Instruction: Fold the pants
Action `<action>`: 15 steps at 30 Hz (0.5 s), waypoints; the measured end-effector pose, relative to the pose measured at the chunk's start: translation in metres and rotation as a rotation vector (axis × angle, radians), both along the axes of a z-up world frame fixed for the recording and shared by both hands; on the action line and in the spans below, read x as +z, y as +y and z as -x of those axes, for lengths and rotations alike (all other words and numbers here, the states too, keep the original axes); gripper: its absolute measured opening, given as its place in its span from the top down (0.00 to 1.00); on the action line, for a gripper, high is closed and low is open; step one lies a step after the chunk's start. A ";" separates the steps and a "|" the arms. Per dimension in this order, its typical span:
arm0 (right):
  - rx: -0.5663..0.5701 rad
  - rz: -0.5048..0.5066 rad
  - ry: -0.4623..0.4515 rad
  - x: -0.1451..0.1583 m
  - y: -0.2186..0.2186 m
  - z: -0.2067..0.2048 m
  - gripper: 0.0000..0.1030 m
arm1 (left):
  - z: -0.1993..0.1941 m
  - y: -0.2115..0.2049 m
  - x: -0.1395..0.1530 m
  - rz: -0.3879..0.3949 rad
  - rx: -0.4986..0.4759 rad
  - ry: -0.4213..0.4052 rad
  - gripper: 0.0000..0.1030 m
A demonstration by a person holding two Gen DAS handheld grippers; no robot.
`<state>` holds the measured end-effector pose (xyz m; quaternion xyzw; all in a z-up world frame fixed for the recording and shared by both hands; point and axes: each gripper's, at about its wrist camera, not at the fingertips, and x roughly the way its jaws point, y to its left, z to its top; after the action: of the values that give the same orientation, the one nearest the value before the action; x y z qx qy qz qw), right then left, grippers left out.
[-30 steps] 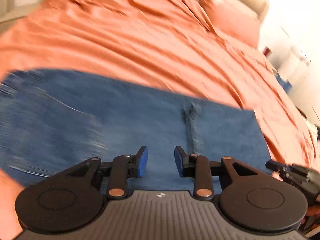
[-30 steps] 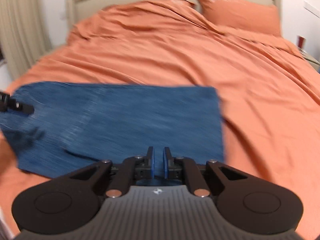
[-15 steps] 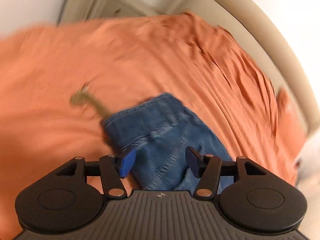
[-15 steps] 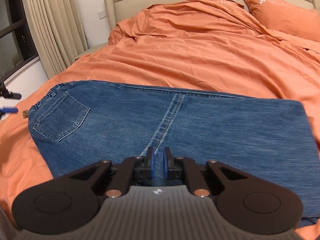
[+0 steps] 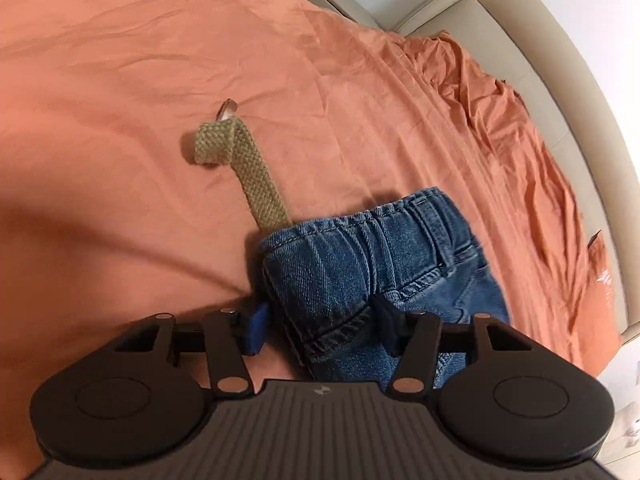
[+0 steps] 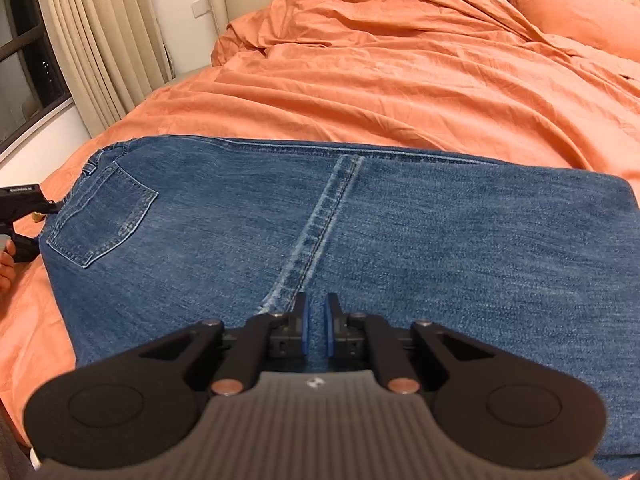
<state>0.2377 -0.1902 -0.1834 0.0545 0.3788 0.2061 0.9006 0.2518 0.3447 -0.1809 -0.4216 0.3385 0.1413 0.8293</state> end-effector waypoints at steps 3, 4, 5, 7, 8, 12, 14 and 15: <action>0.003 -0.014 0.012 -0.002 -0.002 -0.002 0.97 | -0.002 -0.007 0.000 -0.027 0.019 0.023 0.49; 0.004 -0.016 0.013 -0.002 -0.003 -0.002 0.97 | -0.002 -0.009 0.001 -0.033 0.025 0.028 0.52; 0.005 -0.018 0.016 -0.002 -0.004 -0.002 0.97 | -0.001 -0.010 0.002 -0.027 0.033 0.030 0.57; 0.006 -0.018 0.023 0.000 -0.005 -0.001 0.97 | -0.002 -0.014 0.010 -0.029 0.043 0.054 0.63; 0.003 -0.023 0.026 0.001 -0.006 -0.001 0.97 | -0.004 -0.015 0.017 -0.040 0.039 0.068 0.67; -0.030 -0.065 0.033 0.008 -0.018 0.005 0.94 | -0.003 -0.034 0.061 -0.151 0.002 0.043 0.76; -0.049 -0.078 0.028 0.016 -0.026 0.009 0.94 | 0.003 -0.050 0.091 -0.192 -0.020 -0.014 0.77; -0.057 -0.083 0.028 0.020 -0.029 0.011 0.94 | 0.006 -0.062 0.106 -0.227 -0.039 -0.037 0.77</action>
<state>0.2264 -0.2195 -0.1634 0.1054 0.3806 0.1949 0.8978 0.2462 0.2832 -0.0752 -0.3207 0.3130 0.1545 0.8805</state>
